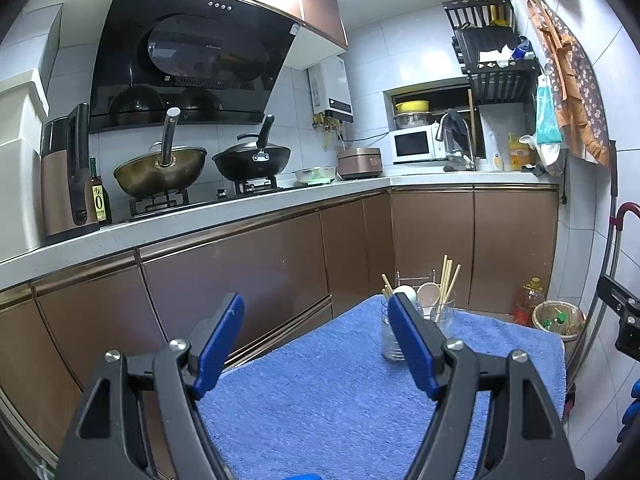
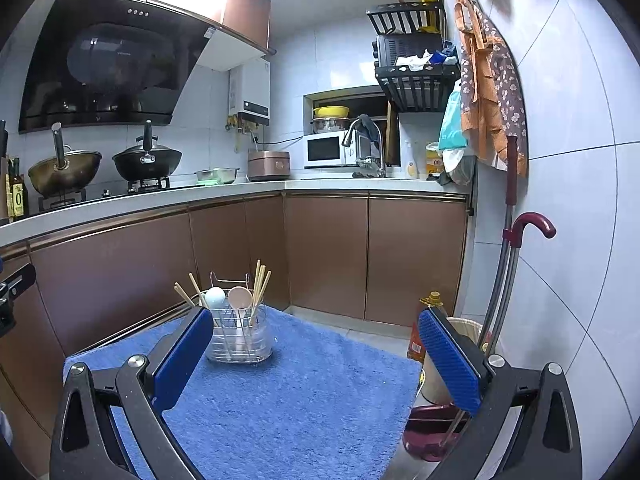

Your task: Organize utensils

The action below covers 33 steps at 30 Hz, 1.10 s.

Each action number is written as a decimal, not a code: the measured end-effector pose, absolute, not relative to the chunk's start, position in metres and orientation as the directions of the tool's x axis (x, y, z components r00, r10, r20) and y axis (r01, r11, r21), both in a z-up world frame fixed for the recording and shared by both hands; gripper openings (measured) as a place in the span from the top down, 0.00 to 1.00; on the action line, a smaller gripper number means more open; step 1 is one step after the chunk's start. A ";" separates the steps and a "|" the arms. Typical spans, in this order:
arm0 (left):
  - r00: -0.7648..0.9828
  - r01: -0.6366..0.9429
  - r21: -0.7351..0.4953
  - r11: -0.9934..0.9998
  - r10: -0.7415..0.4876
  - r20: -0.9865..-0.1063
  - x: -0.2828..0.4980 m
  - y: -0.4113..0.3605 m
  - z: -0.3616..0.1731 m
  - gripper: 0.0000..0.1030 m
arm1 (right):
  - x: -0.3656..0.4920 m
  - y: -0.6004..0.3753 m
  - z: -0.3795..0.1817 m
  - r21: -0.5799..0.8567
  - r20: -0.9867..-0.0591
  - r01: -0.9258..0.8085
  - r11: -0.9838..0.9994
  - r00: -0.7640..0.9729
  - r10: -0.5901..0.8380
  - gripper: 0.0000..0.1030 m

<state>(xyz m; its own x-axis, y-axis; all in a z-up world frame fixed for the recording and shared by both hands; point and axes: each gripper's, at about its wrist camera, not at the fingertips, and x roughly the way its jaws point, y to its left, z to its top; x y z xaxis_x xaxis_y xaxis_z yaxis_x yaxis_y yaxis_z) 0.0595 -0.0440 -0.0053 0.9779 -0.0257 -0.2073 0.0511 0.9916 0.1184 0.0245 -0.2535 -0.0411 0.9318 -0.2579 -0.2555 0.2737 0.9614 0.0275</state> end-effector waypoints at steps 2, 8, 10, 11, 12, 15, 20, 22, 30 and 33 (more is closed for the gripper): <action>0.977 0.049 0.111 0.993 -0.025 -0.210 0.061 -0.042 -0.006 0.29 | 0.026 -0.253 -0.042 0.025 -0.256 0.272 0.962 0.932 -0.257 0.00; 0.975 0.049 0.103 0.993 -0.025 -0.223 0.067 -0.039 -0.009 0.29 | 0.032 -0.251 -0.044 0.016 -0.271 0.263 0.965 0.930 -0.249 0.00; 0.974 0.051 0.104 0.993 -0.027 -0.227 0.068 -0.039 -0.010 0.29 | 0.034 -0.251 -0.045 0.013 -0.275 0.261 0.965 0.929 -0.248 0.00; 0.973 0.053 0.107 0.993 -0.027 -0.227 0.069 -0.040 -0.011 0.29 | 0.034 -0.251 -0.046 0.012 -0.275 0.262 0.965 0.929 -0.249 0.00; 0.973 0.055 0.111 0.992 -0.028 -0.229 0.069 -0.040 -0.012 0.29 | 0.034 -0.251 -0.046 0.012 -0.276 0.262 0.965 0.929 -0.248 0.00; 0.972 0.058 0.112 0.992 -0.030 -0.234 0.068 -0.043 -0.015 0.29 | 0.036 -0.250 -0.048 0.012 -0.282 0.258 0.966 0.928 -0.245 0.00; 0.970 0.062 0.112 0.992 -0.033 -0.241 0.071 -0.041 -0.018 0.29 | 0.039 -0.248 -0.050 0.008 -0.288 0.256 0.967 0.926 -0.243 0.00; 0.969 0.064 0.115 0.991 -0.034 -0.245 0.072 -0.041 -0.018 0.29 | 0.040 -0.248 -0.050 0.006 -0.289 0.255 0.967 0.926 -0.242 0.00; 0.966 0.072 0.117 0.991 -0.041 -0.255 0.076 -0.043 -0.021 0.29 | 0.044 -0.249 -0.052 0.002 -0.298 0.252 0.968 0.924 -0.241 0.00; 0.965 0.078 0.122 0.990 -0.044 -0.259 0.076 -0.045 -0.023 0.29 | 0.045 -0.249 -0.053 0.005 -0.299 0.253 0.967 0.923 -0.240 0.00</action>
<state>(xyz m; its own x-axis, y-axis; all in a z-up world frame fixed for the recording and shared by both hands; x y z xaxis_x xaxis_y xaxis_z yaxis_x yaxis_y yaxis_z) 0.0759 -0.0454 -0.0226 0.9648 -0.0438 -0.2593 0.0777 0.9895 0.1217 0.0450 -0.2493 -0.0529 0.9235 -0.2400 -0.2993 0.2530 0.9675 0.0048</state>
